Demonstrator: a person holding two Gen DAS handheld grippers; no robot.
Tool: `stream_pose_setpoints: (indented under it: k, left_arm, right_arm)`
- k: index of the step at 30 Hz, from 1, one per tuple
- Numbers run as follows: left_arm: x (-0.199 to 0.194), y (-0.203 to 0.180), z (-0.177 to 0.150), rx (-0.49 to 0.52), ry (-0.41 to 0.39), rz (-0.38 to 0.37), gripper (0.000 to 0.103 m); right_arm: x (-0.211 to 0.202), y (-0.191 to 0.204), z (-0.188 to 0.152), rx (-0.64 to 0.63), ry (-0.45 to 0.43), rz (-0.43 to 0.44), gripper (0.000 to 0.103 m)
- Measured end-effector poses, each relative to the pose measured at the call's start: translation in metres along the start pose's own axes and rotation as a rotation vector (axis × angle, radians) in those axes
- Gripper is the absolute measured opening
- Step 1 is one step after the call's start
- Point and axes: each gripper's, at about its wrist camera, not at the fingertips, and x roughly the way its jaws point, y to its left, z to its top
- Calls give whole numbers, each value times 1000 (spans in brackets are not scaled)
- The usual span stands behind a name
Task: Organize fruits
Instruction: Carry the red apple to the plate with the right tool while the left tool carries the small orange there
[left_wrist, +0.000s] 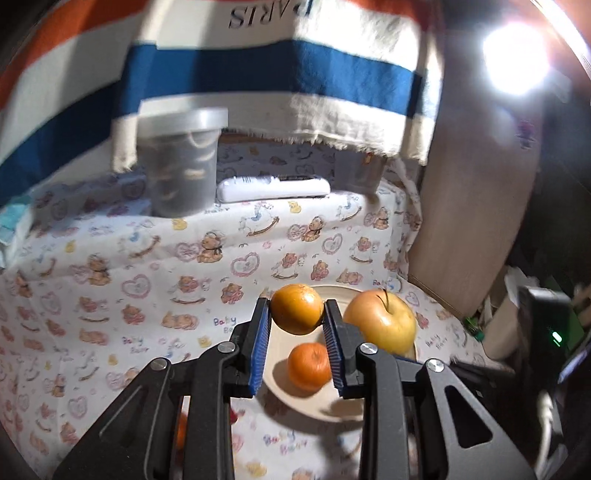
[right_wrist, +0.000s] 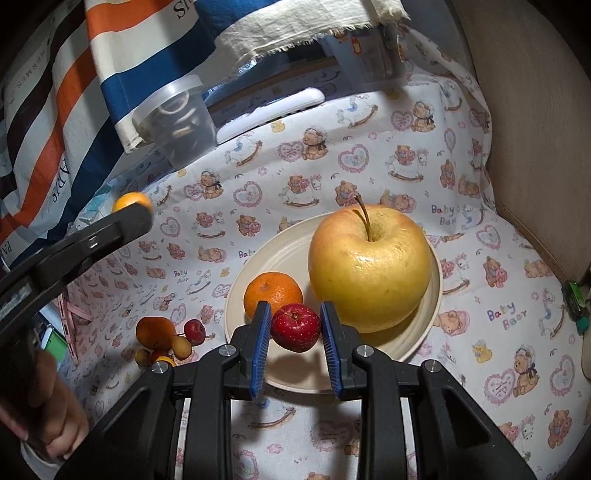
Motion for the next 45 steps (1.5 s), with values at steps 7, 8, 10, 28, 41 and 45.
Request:
stream_pose_setpoints:
  k: [7, 8, 10, 28, 41, 45]
  left_arm:
    - [53, -6, -12, -27, 134, 8, 28]
    - [58, -6, -15, -22, 151, 11, 28]
    - [66, -3, -20, -34, 188, -3, 28]
    - [76, 21, -26, -68, 256, -28, 28]
    - [79, 23, -28, -70, 275, -22, 29]
    - [78, 26, -28, -88, 280, -25, 39]
  right_arm:
    - [8, -4, -1, 23, 39, 0, 28]
    - [10, -4, -1, 24, 48, -1, 28]
    - [15, -4, -2, 24, 75, -2, 28]
    - [34, 2, -9, -21, 167, 18, 28]
    - [32, 3, -10, -36, 149, 13, 28]
    - [33, 4, -11, -47, 153, -3, 32]
